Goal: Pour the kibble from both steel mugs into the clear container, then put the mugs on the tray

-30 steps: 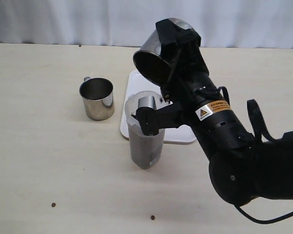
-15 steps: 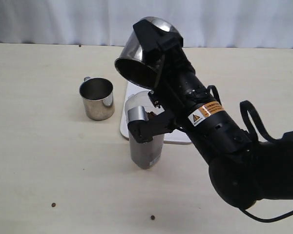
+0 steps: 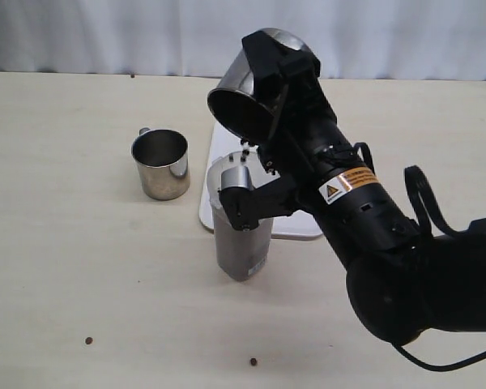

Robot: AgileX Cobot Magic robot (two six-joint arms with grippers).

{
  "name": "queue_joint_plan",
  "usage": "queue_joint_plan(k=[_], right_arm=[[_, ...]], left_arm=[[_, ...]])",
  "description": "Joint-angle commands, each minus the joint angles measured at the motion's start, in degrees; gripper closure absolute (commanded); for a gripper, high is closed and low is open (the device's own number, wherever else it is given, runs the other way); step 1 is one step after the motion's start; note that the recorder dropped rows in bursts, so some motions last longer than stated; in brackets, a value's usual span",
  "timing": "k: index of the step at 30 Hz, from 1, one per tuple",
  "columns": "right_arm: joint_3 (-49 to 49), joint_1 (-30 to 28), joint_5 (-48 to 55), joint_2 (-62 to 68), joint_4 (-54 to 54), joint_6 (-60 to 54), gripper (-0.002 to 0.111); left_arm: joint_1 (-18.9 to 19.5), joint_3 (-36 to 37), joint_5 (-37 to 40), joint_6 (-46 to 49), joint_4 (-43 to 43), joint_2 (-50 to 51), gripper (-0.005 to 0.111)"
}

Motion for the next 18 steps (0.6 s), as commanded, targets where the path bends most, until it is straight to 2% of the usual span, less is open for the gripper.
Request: queue_joint_plan(k=[1,18], right_arm=[[0.0,-0.1,-1.3,-0.3,0.4,-0.1,0.103],[0.0,-0.1,-1.3,-0.3,0.9,-0.1,0.103]], left_arm=[[-0.3,0.1,-0.5,0.0,-0.3,-0.2,0.107],[-0.3,0.1,-0.5,0.0,-0.3,-0.2,0.107]])
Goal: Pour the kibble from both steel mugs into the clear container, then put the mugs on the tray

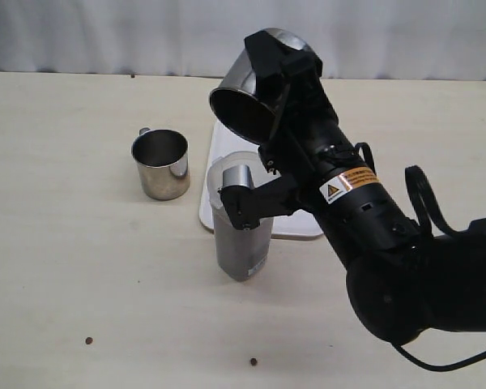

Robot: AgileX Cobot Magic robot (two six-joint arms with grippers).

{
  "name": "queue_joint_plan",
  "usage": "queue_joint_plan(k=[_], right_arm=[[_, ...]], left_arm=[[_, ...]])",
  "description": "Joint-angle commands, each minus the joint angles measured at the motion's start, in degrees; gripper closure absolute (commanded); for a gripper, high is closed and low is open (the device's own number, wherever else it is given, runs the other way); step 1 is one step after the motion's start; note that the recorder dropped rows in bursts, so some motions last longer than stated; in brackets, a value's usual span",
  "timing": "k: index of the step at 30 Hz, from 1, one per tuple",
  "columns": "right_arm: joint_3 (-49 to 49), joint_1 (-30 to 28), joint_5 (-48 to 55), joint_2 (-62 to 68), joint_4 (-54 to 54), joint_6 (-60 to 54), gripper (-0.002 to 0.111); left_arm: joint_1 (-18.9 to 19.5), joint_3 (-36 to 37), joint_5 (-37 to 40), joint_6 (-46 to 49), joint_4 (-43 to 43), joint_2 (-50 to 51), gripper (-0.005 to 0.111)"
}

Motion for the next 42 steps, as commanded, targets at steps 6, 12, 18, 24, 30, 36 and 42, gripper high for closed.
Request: queue_joint_plan(k=[6,12,18,24,30,36,42], right_arm=[[0.0,-0.1,-1.3,-0.3,0.4,-0.1,0.103],[-0.3,-0.1,-1.3,-0.4,0.5,-0.1,0.103],[-1.2,0.1,-1.3,-2.2,6.2,-0.1,0.103],[-3.4,0.1,2.5,-6.0,12.3,-0.1,0.103],[-3.5,0.1,7.1,-9.1,17.6,0.0,0.103],[-3.5,0.1,7.6,-11.2,20.1,7.0,0.103],[-3.5,0.1,9.3,-13.4,22.9,21.8,0.103]], left_arm=[[-0.3,0.1,-0.5,0.0,-0.3,-0.2,0.107],[-0.3,0.1,-0.5,0.0,-0.3,-0.2,0.107],[-0.3,0.1,-0.5,0.0,-0.3,-0.2,0.107],[-0.3,0.1,-0.5,0.0,-0.3,-0.2,0.107],[-0.3,0.1,-0.5,0.0,-0.3,-0.2,0.107],[-0.3,0.1,-0.5,0.0,-0.3,-0.2,0.107],[-0.3,0.1,-0.5,0.0,-0.3,-0.2,0.107]])
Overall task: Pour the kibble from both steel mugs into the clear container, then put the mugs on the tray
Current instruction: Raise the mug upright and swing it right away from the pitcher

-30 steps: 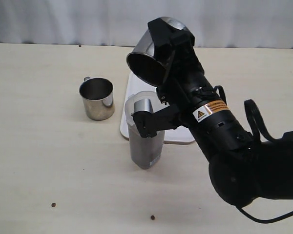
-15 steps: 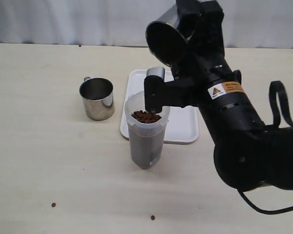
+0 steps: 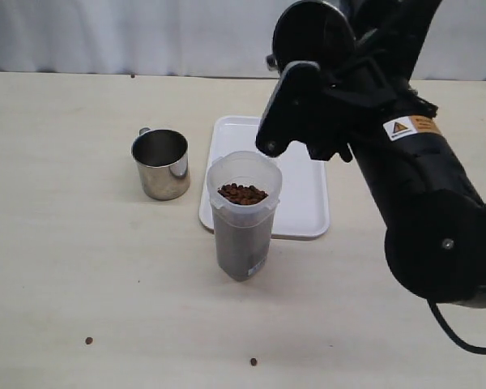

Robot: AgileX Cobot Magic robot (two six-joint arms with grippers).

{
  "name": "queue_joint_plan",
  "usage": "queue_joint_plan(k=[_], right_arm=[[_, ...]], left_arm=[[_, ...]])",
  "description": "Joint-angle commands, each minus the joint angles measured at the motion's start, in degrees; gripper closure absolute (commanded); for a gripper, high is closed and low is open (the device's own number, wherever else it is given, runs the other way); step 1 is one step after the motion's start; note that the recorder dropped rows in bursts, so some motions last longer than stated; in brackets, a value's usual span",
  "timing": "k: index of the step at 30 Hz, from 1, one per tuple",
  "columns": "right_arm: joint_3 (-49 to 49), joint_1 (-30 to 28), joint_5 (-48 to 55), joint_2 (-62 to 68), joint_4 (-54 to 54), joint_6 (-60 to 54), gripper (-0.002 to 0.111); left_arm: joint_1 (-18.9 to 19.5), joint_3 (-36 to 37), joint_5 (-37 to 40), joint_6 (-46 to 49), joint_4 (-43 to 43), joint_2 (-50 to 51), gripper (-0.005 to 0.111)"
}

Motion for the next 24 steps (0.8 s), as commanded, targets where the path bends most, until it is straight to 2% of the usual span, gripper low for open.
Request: queue_joint_plan(k=[1,12,24], right_arm=[[-0.1,0.1,0.6,-2.2,1.4,11.6,0.103],[5.7,0.0,4.0,-6.3,0.2,43.2,0.103],[9.7,0.0,8.4,-11.5,2.1,61.7,0.103]], left_arm=[[-0.3,0.1,-0.5,0.0,-0.3,-0.2,0.107],[-0.3,0.1,-0.5,0.0,-0.3,-0.2,0.107],[-0.3,0.1,-0.5,0.0,-0.3,-0.2,0.107]])
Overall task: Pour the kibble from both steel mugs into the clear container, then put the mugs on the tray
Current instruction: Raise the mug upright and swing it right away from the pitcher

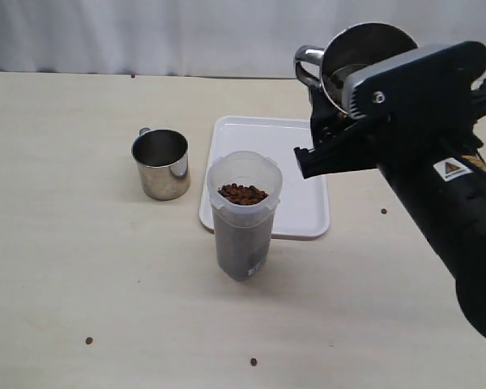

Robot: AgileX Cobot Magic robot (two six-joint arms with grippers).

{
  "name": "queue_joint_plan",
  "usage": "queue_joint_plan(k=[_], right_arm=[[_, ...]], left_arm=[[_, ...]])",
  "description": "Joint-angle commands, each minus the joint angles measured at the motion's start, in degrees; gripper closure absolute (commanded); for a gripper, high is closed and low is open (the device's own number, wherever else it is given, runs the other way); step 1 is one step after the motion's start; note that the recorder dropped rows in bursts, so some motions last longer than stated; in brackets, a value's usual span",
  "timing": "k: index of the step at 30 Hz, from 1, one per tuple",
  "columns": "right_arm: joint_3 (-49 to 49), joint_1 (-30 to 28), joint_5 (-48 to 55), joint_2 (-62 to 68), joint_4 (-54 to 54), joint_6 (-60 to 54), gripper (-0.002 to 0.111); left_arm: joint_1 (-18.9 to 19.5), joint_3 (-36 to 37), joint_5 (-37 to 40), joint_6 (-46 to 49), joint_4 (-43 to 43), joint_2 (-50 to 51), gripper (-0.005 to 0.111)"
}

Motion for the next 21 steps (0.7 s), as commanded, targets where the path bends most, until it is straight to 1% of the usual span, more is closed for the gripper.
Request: queue_joint_plan(k=[1,5,12,17,21], right_arm=[[1.7,0.0,1.3,-3.7,-0.4,8.8,0.103],[4.0,0.0,0.8,-6.7,-0.4,15.0,0.103],[7.2,-0.1,-2.4,-9.1,3.5,16.5,0.103],[7.3,-0.1,-1.3,-13.6,6.9,8.1,0.103],[7.3,-0.1,2.2,-18.3,9.8,4.8,0.103]], left_arm=[[-0.3,0.1,-0.5,0.0,-0.3,-0.2,0.107],[-0.3,0.1,-0.5,0.0,-0.3,-0.2,0.107],[-0.3,0.1,-0.5,0.0,-0.3,-0.2,0.107],[-0.3,0.1,-0.5,0.0,-0.3,-0.2,0.107],[-0.3,0.1,-0.5,0.0,-0.3,-0.2,0.107]])
